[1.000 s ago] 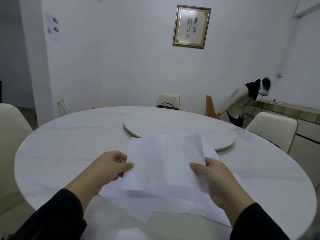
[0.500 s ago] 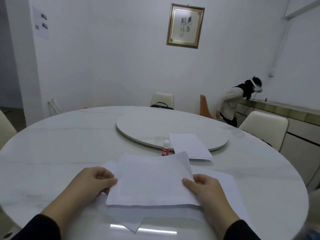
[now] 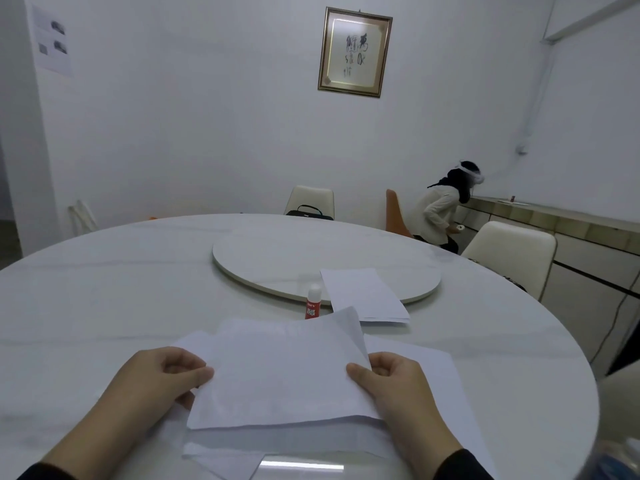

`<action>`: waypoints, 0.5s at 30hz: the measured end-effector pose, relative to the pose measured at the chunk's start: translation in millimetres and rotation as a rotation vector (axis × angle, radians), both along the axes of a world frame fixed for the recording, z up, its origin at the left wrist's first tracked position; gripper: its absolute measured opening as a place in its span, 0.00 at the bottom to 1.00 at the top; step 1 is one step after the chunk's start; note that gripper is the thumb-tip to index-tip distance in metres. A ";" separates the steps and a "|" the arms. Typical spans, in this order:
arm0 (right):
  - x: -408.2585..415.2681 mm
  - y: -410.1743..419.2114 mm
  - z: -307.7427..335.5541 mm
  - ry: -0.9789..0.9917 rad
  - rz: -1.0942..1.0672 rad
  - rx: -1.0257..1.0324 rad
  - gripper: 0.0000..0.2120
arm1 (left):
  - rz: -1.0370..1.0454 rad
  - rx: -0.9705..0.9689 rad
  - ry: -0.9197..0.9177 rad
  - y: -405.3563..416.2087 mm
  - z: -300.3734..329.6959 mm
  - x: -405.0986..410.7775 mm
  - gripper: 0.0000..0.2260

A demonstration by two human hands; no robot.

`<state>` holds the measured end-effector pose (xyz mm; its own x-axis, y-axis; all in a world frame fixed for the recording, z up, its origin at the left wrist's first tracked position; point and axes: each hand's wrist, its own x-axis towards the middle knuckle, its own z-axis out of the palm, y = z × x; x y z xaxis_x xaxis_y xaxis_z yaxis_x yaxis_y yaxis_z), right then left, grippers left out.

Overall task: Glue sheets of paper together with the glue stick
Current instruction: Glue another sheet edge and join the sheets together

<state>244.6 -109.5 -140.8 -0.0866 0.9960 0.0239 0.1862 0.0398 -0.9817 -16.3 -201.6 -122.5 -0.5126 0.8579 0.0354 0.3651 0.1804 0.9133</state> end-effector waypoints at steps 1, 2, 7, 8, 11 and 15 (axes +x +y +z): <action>0.2 0.6 -0.1 -0.007 0.001 0.002 0.06 | -0.003 0.004 0.001 0.1 -0.4 0.5 0.03; 0.5 1.0 -0.3 -0.014 0.006 0.003 0.06 | -0.008 0.005 0.001 -0.3 -0.8 0.5 0.03; 0.9 2.1 -2.0 -0.051 0.018 0.013 0.04 | -0.041 -0.005 -0.041 -5.7 -2.9 -2.8 0.05; 0.7 2.6 -2.5 -0.058 0.014 0.017 0.04 | -0.046 -0.008 -0.042 -6.7 -2.7 -2.5 0.05; 1.1 2.5 -3.3 -0.058 0.008 0.024 0.04 | -0.042 0.003 -0.043 -8.9 -0.6 -0.9 0.04; 3.6 1.1 -3.2 -0.033 0.007 0.023 0.04 | -0.055 -0.010 -0.016 -12.3 4.3 -2.6 0.05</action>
